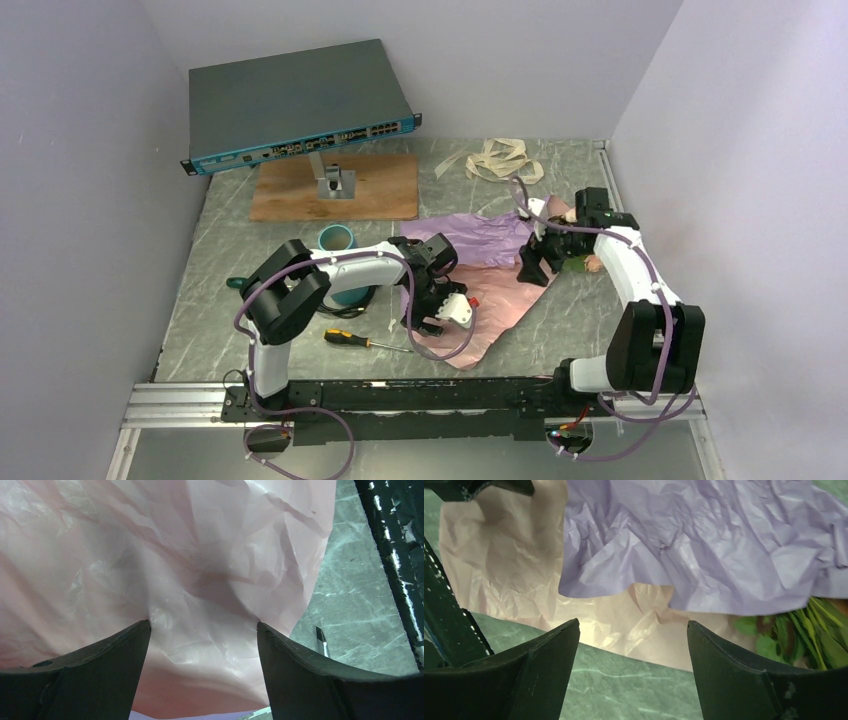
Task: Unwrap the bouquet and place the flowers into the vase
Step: Unfold the wrapping paper at the center of the board.
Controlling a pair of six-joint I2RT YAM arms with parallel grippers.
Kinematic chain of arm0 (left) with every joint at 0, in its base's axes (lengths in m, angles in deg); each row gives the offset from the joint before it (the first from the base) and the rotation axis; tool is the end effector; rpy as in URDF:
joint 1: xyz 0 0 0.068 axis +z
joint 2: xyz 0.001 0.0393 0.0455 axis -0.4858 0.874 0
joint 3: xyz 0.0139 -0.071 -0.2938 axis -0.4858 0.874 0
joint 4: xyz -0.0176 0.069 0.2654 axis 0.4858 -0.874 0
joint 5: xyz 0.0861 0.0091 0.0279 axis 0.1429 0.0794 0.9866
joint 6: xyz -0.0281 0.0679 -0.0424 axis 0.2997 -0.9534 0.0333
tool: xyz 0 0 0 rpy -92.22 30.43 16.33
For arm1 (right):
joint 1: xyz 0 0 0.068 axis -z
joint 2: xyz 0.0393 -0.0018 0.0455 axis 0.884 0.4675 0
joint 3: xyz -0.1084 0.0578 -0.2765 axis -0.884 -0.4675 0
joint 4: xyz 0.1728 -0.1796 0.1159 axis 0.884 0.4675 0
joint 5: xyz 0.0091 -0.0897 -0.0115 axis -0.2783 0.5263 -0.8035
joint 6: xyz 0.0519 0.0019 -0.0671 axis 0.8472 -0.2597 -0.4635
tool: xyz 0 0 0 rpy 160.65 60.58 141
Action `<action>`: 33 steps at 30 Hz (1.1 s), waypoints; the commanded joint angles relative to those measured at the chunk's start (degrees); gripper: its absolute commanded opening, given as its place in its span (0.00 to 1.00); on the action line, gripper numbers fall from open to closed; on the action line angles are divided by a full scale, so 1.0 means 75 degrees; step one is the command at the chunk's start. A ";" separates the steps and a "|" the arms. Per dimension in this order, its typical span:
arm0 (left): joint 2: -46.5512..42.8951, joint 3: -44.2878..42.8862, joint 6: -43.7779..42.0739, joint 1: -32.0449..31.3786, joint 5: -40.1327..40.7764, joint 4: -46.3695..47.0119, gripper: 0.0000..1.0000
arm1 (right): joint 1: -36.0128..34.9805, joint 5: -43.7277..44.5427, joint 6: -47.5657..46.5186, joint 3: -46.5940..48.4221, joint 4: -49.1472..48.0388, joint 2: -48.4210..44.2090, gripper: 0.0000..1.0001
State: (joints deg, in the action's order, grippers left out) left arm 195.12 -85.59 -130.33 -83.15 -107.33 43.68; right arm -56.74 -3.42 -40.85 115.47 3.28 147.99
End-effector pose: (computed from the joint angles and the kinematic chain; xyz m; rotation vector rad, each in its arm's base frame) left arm 0.2040 -0.3434 0.1509 2.3967 1.3979 -0.6947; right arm 0.2668 0.0252 0.2478 -1.1616 2.1532 0.6241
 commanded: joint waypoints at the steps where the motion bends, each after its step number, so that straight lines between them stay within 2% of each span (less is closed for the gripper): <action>1: 0.0016 -0.0278 0.0133 -0.0009 -0.0312 -0.0219 0.85 | -0.0452 0.0055 -0.0284 -0.0450 -0.1398 -0.0133 0.82; 6: -0.0003 -0.0288 0.0146 -0.0011 -0.0325 -0.0218 0.85 | -0.0940 0.0582 0.0156 -0.0566 -0.2583 0.0237 0.80; 9: -0.0026 -0.0269 0.0173 -0.0008 -0.0374 -0.0231 0.84 | -0.0986 0.0761 0.0423 -0.0479 -0.3052 0.0554 0.74; 11: -0.0057 -0.0211 0.0237 -0.0008 -0.0445 -0.0211 0.84 | -0.1005 0.0802 0.0423 -0.0339 -0.3028 0.0711 0.61; 17: -0.0097 -0.0094 0.0388 -0.0038 -0.0561 -0.0178 0.84 | -0.1285 0.0851 0.0134 -0.0027 -0.2675 0.0720 0.02; 21: -0.0067 -0.0072 0.0412 -0.0047 -0.0539 -0.0138 0.84 | -0.1336 0.0704 0.0772 0.0418 -0.2986 0.0536 0.00; 25: -0.0031 -0.0095 0.0459 -0.0064 -0.0600 -0.0146 0.83 | -0.1340 0.0995 0.1831 0.0946 -0.4287 0.0684 0.00; 33: -0.0041 -0.0064 0.0542 -0.0137 -0.0630 -0.0208 0.83 | -0.1419 0.1234 0.3487 0.2926 -0.5712 0.2622 0.00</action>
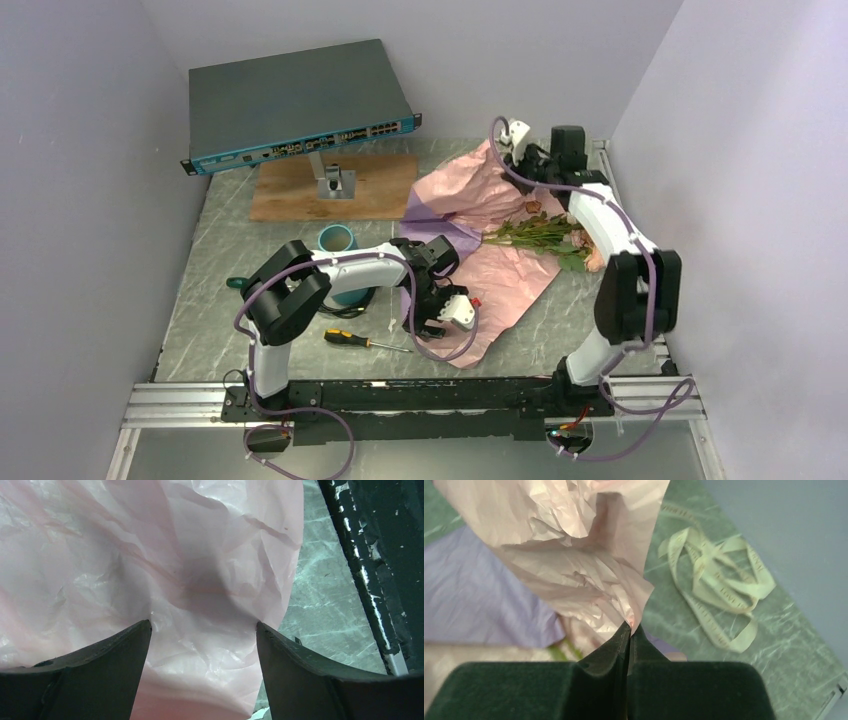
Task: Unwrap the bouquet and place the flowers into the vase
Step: Unfold the wrapping paper at the center of the board.
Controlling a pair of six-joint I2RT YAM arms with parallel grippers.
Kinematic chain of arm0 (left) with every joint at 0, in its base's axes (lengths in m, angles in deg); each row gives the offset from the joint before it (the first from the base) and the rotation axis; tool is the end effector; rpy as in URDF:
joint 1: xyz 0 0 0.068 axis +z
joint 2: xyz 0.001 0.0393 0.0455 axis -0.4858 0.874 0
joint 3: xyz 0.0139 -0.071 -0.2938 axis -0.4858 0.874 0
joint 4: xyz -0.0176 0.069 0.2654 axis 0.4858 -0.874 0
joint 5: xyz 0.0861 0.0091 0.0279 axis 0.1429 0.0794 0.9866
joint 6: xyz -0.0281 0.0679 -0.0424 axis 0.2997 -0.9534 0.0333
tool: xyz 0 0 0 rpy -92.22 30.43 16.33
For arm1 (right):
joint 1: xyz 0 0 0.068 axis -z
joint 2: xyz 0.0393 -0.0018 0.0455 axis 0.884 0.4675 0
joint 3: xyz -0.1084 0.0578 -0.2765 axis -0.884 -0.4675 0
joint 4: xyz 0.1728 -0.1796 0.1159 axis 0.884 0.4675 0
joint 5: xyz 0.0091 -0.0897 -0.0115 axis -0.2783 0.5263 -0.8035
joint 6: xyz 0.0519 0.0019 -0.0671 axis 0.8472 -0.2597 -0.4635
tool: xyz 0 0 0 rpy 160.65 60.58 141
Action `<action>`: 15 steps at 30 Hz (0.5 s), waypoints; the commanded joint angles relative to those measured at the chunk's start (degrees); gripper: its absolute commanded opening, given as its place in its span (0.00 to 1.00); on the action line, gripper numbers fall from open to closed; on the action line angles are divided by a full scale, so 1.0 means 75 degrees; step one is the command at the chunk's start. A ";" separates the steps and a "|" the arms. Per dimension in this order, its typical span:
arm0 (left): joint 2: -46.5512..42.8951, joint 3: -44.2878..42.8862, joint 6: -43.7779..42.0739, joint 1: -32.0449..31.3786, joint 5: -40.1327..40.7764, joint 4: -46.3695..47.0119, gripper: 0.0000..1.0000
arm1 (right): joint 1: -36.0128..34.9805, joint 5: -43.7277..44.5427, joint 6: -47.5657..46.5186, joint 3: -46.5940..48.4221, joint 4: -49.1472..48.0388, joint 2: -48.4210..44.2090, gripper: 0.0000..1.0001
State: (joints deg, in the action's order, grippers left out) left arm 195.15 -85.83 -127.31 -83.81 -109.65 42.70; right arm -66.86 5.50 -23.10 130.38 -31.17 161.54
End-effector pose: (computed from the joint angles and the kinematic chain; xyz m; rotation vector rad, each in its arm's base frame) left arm 0.1969 -0.3459 0.1528 2.3769 1.4499 -0.7708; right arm 0.3987 0.0741 0.3021 -1.0424 1.8292 0.3033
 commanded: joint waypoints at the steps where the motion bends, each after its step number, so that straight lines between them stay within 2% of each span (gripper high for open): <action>1: -0.0044 -0.0018 0.0150 -0.0058 -0.0303 -0.0060 0.83 | -0.0089 0.0022 0.1269 0.1143 -0.1212 0.1045 0.00; 7: -0.0019 -0.0003 0.0222 -0.0060 -0.0338 0.0028 0.83 | -0.0347 0.0130 0.1666 0.2085 -0.1753 0.2286 0.00; 15: 0.0029 0.0019 0.0337 -0.0049 -0.0448 0.0030 0.82 | -0.0632 0.0935 0.1938 0.3053 -0.2733 0.3530 0.00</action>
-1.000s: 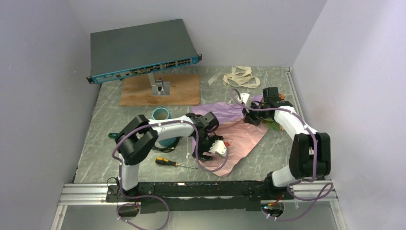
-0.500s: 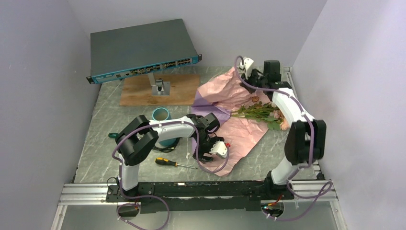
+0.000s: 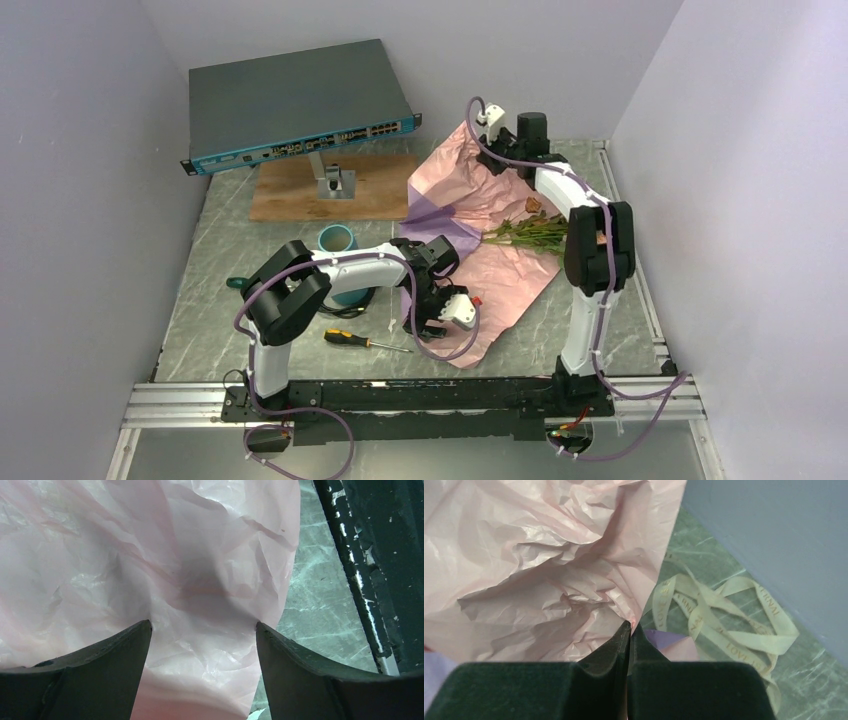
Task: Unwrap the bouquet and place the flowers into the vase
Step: Unfold the wrapping paper at the center of the board.
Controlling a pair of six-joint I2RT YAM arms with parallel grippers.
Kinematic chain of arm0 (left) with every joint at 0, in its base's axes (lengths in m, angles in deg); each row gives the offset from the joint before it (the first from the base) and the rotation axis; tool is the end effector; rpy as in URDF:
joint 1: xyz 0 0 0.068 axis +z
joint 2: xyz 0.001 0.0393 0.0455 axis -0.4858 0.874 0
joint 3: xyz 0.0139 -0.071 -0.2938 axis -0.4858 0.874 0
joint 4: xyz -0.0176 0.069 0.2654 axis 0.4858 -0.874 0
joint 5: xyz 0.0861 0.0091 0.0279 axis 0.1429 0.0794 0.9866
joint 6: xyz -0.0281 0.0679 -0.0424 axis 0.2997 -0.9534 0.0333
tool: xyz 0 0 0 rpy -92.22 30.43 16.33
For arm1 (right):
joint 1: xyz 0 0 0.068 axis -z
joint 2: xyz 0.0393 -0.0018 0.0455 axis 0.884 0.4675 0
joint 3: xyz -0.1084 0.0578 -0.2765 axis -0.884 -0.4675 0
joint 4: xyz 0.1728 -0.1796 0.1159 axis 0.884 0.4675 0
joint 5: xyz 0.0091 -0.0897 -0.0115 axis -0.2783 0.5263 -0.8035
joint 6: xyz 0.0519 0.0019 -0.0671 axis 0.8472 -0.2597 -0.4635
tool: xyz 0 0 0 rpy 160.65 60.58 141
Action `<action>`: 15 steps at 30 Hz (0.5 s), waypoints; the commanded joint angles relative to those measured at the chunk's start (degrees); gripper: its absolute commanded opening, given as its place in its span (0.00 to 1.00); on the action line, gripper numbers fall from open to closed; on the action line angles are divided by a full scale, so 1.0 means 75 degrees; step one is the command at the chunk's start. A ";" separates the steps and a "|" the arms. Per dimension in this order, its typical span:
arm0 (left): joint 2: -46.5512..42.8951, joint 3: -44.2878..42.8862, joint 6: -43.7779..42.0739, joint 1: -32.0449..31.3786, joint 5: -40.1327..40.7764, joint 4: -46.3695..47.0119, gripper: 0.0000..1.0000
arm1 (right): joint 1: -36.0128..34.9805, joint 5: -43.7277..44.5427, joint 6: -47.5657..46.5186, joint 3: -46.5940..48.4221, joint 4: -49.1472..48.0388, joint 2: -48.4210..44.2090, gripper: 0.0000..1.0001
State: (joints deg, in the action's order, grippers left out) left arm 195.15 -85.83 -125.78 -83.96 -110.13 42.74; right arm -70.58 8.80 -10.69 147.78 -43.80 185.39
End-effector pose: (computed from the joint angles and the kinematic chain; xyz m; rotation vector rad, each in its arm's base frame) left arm 0.1956 -0.3467 0.1531 2.3623 1.4781 -0.7894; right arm 0.5161 0.1144 0.2549 -0.8796 1.8441 0.3697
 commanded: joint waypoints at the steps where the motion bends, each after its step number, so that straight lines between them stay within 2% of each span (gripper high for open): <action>1: 0.0038 0.0018 0.0153 -0.0037 -0.0387 0.0029 0.82 | -0.0174 0.0651 0.0295 0.0876 -0.1140 0.0537 0.00; 8: 0.0037 0.0086 0.0187 -0.0036 -0.0479 0.0083 0.82 | -0.0402 0.1406 0.0738 0.1905 -0.1467 0.1699 0.00; 15: 0.0027 0.0134 0.0384 -0.0069 -0.0458 0.0127 0.81 | -0.0646 0.2374 0.0523 0.2349 -0.1519 0.2588 0.00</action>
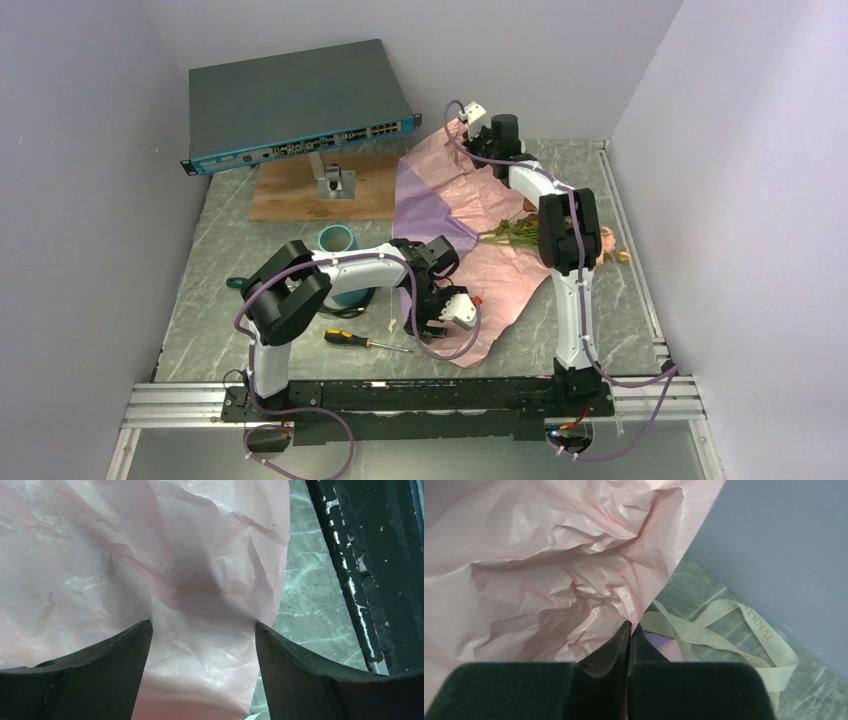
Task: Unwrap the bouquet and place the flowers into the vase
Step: Unfold the wrapping paper at the center of the board.
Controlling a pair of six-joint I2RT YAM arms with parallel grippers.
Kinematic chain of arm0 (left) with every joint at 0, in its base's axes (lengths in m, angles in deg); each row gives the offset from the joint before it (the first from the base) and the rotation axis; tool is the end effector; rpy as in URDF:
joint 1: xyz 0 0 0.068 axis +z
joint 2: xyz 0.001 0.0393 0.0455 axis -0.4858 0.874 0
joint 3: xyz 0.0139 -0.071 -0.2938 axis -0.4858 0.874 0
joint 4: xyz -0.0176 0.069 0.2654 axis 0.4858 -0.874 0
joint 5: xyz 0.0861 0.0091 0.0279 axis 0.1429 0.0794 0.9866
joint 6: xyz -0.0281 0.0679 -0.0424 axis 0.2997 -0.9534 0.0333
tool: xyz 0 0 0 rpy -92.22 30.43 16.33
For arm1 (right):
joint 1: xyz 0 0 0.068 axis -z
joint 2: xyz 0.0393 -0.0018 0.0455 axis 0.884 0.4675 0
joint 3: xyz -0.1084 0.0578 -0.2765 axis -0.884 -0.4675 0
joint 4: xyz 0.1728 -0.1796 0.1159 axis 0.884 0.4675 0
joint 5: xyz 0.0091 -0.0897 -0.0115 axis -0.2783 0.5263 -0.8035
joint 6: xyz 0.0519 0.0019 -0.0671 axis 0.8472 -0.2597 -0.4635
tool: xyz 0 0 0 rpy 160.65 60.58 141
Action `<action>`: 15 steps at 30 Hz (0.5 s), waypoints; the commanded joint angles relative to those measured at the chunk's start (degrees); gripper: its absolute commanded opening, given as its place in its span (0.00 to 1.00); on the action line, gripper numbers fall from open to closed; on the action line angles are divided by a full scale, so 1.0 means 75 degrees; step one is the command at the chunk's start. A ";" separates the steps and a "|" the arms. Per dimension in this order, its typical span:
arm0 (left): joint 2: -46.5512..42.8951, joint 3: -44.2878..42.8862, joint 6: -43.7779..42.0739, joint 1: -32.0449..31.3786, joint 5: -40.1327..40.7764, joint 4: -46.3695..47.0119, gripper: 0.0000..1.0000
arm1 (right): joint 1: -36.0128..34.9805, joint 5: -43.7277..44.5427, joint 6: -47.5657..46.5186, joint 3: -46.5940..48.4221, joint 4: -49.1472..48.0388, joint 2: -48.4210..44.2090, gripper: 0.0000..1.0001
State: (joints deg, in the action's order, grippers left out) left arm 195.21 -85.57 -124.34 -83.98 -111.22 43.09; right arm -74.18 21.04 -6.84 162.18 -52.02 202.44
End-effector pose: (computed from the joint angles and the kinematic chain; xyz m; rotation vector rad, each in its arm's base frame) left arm 0.1942 -0.3471 0.1524 2.3440 1.5030 -0.8219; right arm 0.5908 0.1494 0.2031 -0.7557 1.8377 0.2083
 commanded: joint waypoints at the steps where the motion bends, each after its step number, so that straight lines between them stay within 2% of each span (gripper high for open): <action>1: 0.0016 0.0117 0.0217 -0.0078 -0.0312 0.0098 0.81 | -0.0182 0.0869 -0.0008 0.0528 -0.0349 0.0450 0.00; 7: 0.0011 0.0094 0.0177 -0.0125 -0.0235 0.0068 0.81 | -0.0252 0.1329 -0.0091 0.0801 -0.0069 0.0829 0.00; 9: 0.0006 0.0059 0.0127 -0.0125 -0.0171 0.0026 0.81 | -0.0255 0.1226 0.0046 0.0768 0.0000 0.0730 0.07; 10: -0.0005 0.0042 0.0142 -0.0121 -0.0138 0.0030 0.82 | -0.0256 0.1162 0.0118 0.0767 0.0047 0.0666 0.15; 12: -0.0015 -0.0044 0.0398 -0.0119 -0.0060 0.0094 0.83 | -0.0250 0.1079 0.0248 0.0757 0.0155 0.0472 0.41; 14: 0.0013 -0.0242 0.0706 -0.0056 -0.0069 0.0097 0.85 | -0.0238 0.1047 0.0335 0.0767 0.0320 0.0219 0.58; 15: 0.0036 -0.0374 0.0841 -0.0006 -0.0114 0.0069 0.85 | -0.0212 0.1026 0.0375 0.0758 0.0498 -0.0001 0.63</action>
State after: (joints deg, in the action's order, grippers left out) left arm 195.21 -85.44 -121.85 -84.29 -111.29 43.96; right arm -76.04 29.04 -5.97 165.74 -50.66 209.28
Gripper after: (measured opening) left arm 0.845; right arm 0.550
